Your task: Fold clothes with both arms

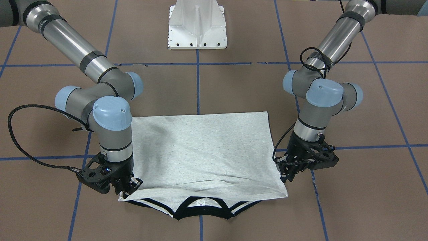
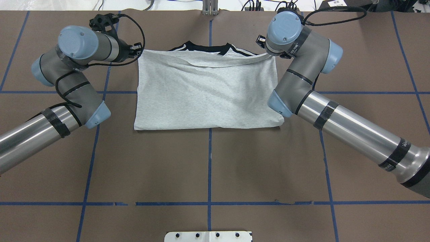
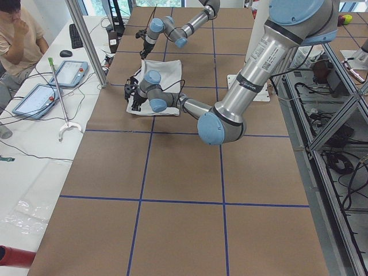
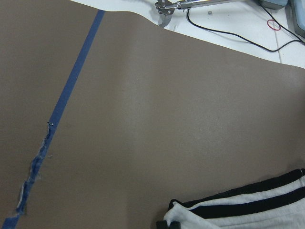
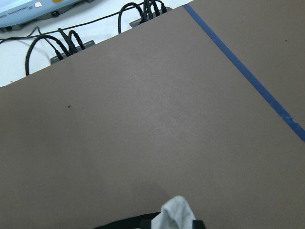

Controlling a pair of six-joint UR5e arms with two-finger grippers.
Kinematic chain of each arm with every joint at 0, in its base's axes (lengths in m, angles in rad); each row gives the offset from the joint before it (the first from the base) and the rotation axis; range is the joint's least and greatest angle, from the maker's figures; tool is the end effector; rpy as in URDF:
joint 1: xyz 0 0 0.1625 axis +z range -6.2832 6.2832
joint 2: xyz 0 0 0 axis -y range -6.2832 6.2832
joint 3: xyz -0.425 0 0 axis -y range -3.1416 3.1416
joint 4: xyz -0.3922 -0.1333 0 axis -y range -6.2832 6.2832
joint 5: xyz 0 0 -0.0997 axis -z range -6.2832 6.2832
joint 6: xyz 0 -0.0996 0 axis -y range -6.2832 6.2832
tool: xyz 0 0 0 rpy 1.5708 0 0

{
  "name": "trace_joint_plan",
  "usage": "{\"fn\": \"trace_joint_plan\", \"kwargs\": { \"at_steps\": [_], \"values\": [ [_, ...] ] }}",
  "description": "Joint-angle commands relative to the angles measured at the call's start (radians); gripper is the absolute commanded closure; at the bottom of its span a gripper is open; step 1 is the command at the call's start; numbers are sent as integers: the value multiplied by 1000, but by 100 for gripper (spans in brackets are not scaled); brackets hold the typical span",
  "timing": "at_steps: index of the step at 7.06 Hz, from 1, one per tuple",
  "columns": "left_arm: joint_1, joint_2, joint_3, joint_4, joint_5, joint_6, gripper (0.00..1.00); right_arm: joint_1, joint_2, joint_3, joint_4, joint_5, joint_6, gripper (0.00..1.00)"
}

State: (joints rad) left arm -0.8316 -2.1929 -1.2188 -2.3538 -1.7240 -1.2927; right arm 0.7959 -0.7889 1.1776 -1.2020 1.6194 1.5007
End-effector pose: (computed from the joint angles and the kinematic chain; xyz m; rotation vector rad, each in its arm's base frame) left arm 0.4251 -0.6416 0.3653 0.4392 0.9742 -0.4197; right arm -0.4702 -0.6638 0.3192 0.2814 -0.7212 0.6717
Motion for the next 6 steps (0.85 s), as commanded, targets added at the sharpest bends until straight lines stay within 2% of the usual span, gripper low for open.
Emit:
{"fn": "trace_joint_plan", "kwargs": {
  "at_steps": [1, 2, 3, 4, 6],
  "values": [
    [-3, -1, -7, -13, -2, -8, 42, -3, -105, 223, 4, 51, 3, 0],
    [-6, 2, -11, -33, -5, -8, 42, -23, -250, 431, 4, 97, 21, 0],
    [-6, 4, -10, -38, -8, -8, 42, -58, -367, 576, 4, 102, 89, 0],
    [-6, 5, -10, -38, -9, -8, 42, -101, -435, 635, 5, 103, 189, 0],
    [-6, 5, -11, -38, -8, -8, 42, -154, -492, 610, 91, 96, 358, 0]
  ]
}}
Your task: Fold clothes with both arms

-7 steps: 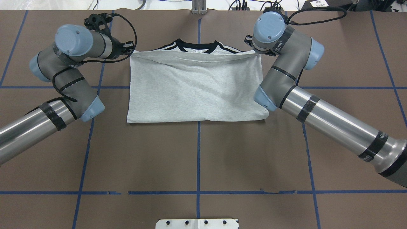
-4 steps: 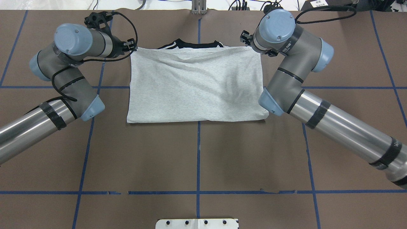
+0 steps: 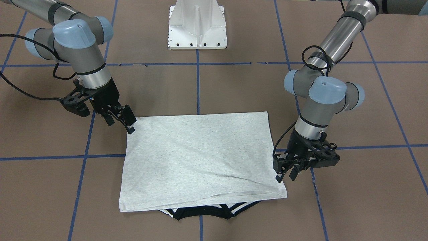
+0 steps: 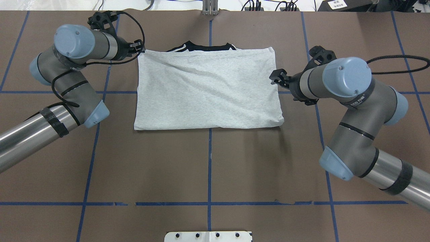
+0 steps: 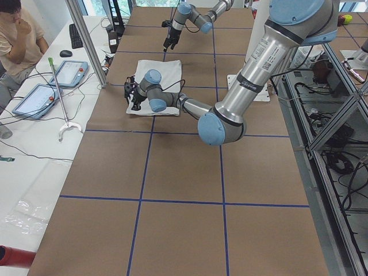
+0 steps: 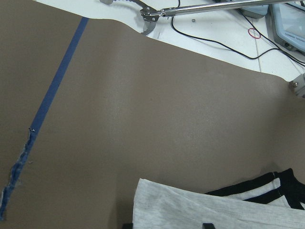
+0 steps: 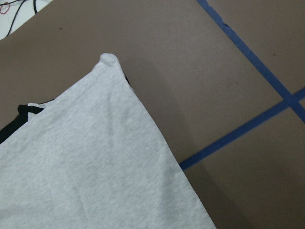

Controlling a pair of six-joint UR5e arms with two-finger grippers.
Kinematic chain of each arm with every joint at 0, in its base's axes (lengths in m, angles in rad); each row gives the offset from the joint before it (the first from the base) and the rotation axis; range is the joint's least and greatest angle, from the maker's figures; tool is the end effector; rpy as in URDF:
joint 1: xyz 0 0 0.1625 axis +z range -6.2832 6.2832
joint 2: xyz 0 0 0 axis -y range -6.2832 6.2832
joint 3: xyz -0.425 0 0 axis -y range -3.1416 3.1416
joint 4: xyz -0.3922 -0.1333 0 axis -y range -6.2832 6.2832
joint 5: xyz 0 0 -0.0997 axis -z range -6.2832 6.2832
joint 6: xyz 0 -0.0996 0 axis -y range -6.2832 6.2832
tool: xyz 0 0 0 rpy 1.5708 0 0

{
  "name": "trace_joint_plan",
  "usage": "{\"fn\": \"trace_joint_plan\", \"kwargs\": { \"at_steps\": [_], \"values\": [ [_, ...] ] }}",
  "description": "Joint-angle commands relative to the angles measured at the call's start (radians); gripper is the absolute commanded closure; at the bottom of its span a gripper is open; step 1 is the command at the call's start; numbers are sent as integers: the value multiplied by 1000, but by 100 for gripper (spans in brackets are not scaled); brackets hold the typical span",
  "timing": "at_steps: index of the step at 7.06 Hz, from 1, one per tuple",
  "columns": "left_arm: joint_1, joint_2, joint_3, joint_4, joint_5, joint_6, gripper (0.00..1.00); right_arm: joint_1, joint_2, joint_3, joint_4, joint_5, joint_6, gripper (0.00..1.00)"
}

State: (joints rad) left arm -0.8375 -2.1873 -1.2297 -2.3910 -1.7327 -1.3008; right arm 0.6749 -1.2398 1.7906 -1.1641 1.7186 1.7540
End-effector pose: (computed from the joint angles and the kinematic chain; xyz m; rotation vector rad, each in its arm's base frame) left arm 0.4190 -0.6403 0.3589 0.4548 1.0143 -0.4198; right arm -0.4023 -0.4739 0.3343 0.1028 -0.9831 0.7185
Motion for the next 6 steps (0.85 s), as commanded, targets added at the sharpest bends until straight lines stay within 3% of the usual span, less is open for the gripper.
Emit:
{"fn": "trace_joint_plan", "kwargs": {
  "at_steps": [1, 2, 4, 5, 6],
  "values": [
    [1, 0, -1, -2, 1, 0, 42, -50, -62, -11, 55, -4, 120, 0],
    [1, 0, -1, -2, 1, 0, 42, -96, -49, -46, 52, -22, 120, 1],
    [1, -5, -1, 0, 1, -2, 42, -110, -44, -76, 54, -28, 120, 19],
    [1, -3, -1, 0, 1, -2, 42, -113, -46, -73, 52, -28, 120, 43],
    [1, -5, -1, 0, 1, -2, 42, -112, -44, -54, 49, -21, 134, 99]
  ]
}}
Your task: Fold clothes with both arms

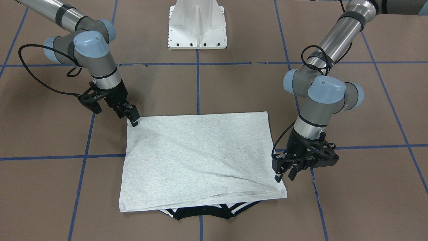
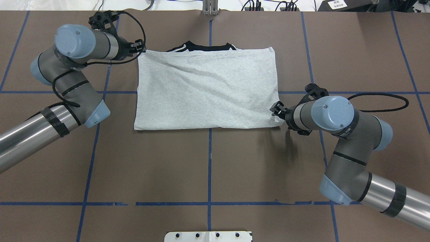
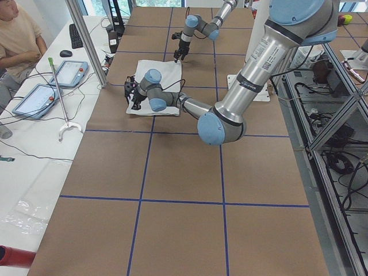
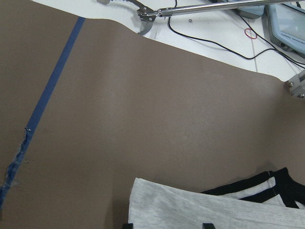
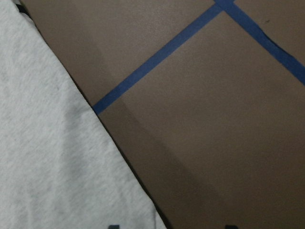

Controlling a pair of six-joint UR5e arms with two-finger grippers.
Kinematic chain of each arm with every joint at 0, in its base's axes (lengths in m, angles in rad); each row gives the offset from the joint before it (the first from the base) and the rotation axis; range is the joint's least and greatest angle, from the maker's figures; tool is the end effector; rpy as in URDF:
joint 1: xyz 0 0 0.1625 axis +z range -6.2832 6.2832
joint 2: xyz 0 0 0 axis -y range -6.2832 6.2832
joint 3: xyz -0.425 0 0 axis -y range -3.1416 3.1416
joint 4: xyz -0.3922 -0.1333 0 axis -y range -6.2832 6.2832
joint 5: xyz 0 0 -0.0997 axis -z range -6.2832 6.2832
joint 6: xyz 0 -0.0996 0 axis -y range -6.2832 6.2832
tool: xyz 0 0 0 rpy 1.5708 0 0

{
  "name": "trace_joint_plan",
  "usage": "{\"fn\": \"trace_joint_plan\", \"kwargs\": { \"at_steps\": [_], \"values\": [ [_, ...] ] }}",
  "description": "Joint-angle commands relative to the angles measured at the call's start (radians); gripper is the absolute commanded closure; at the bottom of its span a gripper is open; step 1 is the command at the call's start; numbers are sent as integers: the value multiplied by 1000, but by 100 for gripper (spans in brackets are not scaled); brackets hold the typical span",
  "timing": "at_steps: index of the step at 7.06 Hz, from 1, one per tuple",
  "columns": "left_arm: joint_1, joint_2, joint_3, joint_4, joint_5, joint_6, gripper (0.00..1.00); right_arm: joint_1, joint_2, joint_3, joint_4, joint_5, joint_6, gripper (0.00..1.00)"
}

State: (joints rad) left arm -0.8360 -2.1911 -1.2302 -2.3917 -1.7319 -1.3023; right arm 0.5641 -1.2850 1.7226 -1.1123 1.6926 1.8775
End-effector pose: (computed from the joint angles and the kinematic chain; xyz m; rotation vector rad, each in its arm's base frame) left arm 0.4203 -0.6402 0.3557 0.4567 1.0188 -0.4193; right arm -0.4545 -0.4310 0.3880 0.0023 -0.9258 0.7552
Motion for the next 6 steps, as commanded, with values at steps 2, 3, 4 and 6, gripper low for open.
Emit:
{"fn": "trace_joint_plan", "kwargs": {
  "at_steps": [2, 3, 4, 6],
  "values": [
    [0, -3, 0, 0, 0, 0, 42, -1, 0, 12, 0, 10, 3, 100],
    [2, -4, -5, 3, 2, 0, 42, 7, 0, 15, 2, 10, 2, 100],
    [2, -1, -8, 3, 2, -2, 42, 16, 1, 52, -6, 16, 3, 100],
    [2, 7, -40, 0, 0, 0, 42, 11, -83, 199, -39, 44, 21, 100]
  ]
}}
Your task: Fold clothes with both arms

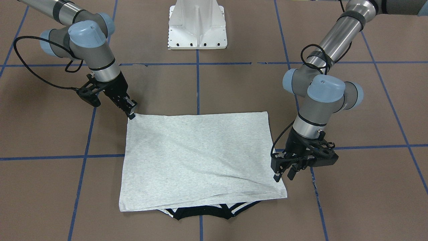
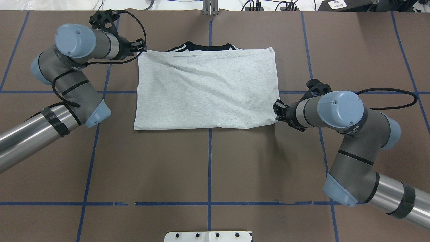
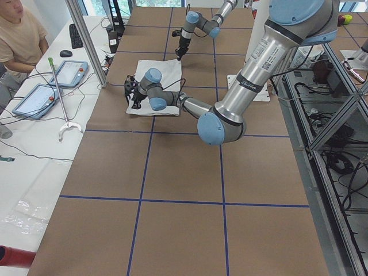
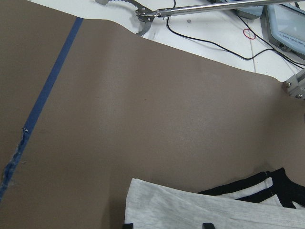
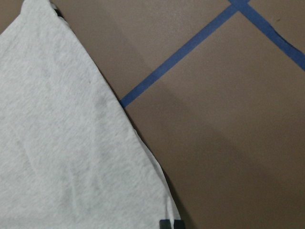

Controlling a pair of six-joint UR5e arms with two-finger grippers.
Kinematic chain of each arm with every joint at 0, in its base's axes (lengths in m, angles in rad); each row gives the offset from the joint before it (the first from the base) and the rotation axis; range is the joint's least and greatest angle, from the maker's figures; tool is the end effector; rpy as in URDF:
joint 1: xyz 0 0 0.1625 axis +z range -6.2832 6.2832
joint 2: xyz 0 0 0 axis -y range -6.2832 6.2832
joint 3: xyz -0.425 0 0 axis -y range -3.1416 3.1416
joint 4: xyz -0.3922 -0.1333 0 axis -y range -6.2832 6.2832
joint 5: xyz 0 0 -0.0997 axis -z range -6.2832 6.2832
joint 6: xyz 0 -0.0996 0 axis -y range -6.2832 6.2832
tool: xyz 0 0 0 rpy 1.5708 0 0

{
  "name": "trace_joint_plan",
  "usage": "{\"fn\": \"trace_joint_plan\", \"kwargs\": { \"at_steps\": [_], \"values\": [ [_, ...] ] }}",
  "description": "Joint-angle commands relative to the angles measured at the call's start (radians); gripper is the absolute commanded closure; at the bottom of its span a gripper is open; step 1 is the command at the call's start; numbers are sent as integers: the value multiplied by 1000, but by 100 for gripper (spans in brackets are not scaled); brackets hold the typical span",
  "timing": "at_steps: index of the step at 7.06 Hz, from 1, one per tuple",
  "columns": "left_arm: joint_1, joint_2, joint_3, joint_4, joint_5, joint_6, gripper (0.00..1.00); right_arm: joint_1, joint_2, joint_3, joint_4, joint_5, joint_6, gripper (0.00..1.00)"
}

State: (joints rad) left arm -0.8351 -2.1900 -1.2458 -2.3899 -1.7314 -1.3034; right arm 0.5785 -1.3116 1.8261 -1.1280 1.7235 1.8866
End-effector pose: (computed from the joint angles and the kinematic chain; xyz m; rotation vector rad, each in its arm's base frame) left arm 0.4192 -0.6379 0.3488 0.4631 1.0297 -0.4174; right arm -0.4279 -0.4206 0.3555 -0.0149 -0.9908 0.7493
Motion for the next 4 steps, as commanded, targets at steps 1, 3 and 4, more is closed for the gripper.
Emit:
{"fn": "trace_joint_plan", "kwargs": {
  "at_steps": [1, 3, 4],
  "values": [
    [8, 12, -68, 0, -4, 1, 42, -43, -82, 224, -173, 36, 20, 100],
    [68, 88, -229, 3, -57, -17, 27, -194, -89, 387, -422, 34, 34, 100],
    [77, 155, -351, 3, -104, -116, 24, -289, -89, 469, -560, 34, 102, 100]
  ]
}}
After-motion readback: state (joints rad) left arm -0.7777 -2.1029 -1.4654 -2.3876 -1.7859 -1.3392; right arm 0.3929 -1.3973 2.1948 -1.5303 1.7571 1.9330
